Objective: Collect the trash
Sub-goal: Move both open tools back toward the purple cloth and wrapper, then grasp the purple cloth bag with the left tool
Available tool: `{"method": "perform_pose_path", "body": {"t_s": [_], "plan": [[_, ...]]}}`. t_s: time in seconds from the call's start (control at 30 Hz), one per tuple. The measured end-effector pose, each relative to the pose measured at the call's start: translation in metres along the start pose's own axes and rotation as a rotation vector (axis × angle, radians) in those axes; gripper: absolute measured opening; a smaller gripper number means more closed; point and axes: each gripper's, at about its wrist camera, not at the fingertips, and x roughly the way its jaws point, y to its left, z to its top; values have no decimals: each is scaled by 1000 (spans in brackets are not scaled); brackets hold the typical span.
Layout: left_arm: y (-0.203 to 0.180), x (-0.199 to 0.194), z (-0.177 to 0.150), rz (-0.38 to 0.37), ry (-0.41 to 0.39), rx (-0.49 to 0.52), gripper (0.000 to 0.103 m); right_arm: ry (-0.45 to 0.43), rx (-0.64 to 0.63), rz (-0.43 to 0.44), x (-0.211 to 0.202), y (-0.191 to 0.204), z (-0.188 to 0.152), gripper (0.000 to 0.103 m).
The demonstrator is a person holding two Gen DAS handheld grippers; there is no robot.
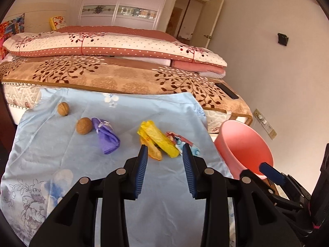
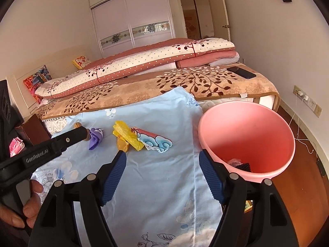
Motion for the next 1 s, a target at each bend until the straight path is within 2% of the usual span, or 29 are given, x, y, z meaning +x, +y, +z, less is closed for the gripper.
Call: {"method": "perform_pose_path", "body": {"t_s": [0.2,0.37,0.5,0.8,1.0], "plan": [[34,5,6,99,-2,-18,35,9,-22,10,9,4,2,72],[55,20,6,156,41,-33,35,39,-28,40,19,5,0,72],[59,38,8,172,69,-25,35,55,-24,55,27,4,-1,67],[68,83,8,219,133,-56,35,78,-12,60,40,-4,0,67],[79,93,0,221,177,-80,35,87,-29,65,47,-3,1,67]]}}
